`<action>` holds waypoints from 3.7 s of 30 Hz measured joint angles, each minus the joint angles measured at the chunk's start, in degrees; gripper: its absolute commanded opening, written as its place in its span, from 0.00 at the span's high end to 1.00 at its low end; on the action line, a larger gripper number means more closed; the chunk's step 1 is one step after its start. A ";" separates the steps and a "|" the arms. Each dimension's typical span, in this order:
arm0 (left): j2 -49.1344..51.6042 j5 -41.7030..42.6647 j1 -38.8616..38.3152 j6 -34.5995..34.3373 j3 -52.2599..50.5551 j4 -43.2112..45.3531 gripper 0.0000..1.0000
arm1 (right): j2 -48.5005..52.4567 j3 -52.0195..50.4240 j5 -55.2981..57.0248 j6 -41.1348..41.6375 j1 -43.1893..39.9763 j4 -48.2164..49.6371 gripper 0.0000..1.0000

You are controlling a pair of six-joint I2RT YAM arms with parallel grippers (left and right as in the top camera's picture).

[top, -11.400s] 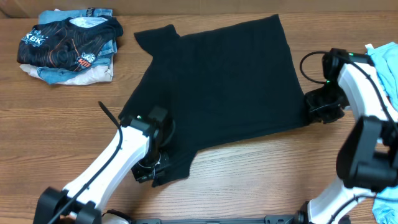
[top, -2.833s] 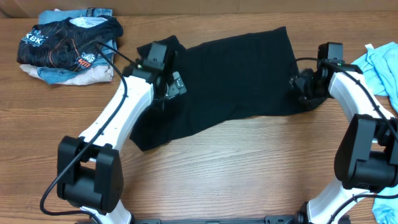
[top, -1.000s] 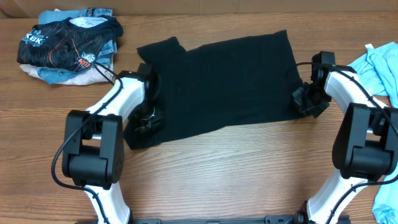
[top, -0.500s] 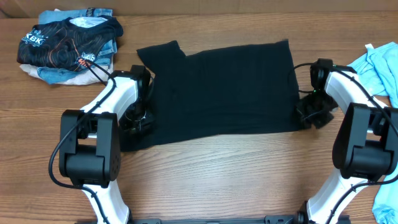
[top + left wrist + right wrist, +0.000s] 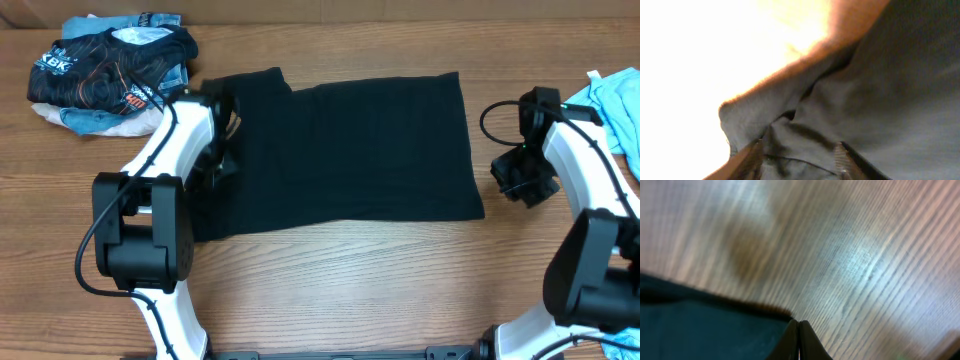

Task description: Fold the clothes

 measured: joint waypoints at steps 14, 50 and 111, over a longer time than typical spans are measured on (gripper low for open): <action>0.00 11.89 -0.28 2.58 12.24 -5.68 0.00 | -1.16 -0.04 -15.98 -19.69 0.02 12.90 0.18; 0.00 22.01 -10.93 -5.35 11.91 3.87 0.23 | 4.94 -0.04 -20.59 -24.04 0.07 20.81 0.00; 7.45 13.68 -10.95 -4.11 16.31 9.64 0.00 | 7.02 -0.04 -21.68 -24.63 0.96 21.09 0.27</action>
